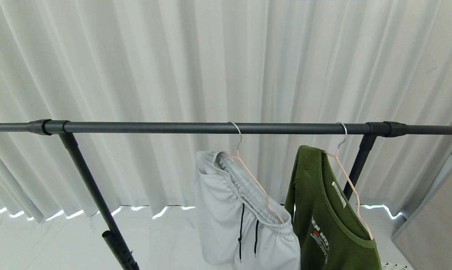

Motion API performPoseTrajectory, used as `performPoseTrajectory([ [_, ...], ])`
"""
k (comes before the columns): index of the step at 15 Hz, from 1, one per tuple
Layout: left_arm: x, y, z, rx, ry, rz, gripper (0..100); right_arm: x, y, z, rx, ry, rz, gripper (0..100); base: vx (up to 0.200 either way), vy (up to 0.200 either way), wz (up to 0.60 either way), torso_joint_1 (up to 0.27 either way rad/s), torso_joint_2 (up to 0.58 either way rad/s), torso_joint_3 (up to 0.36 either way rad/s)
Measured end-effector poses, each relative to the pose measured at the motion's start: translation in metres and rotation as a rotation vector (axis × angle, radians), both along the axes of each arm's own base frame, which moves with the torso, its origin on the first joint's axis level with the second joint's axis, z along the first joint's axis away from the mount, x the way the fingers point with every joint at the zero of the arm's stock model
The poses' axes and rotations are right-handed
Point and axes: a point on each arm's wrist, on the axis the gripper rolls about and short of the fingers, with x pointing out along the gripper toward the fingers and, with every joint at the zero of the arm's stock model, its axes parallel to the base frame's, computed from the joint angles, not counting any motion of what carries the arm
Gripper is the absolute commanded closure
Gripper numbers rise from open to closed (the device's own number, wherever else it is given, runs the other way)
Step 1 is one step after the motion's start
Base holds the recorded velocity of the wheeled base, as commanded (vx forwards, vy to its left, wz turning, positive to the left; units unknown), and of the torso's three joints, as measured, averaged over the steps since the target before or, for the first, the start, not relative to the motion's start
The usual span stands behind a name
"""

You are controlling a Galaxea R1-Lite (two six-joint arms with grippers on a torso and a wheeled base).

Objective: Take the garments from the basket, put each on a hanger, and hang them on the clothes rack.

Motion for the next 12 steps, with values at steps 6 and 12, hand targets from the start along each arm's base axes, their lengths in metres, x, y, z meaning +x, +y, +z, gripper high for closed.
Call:
performPoseTrajectory([
  [6, 0.004, 0.007, -0.008, 0.042, -0.061, 0.326, 0, 0.000, -0.002, -0.003, -0.130, 0.012, -0.104, 0, 0.000, 0.000, 0.00, 0.000, 0.00, 0.000],
  [12, 0.005, 0.005, -0.010, 0.003, -0.064, 0.235, 0, 0.000, -0.002, -0.011, -0.169, 0.091, -0.071, 0, 0.000, 0.000, 0.00, 0.000, 0.00, 0.000],
])
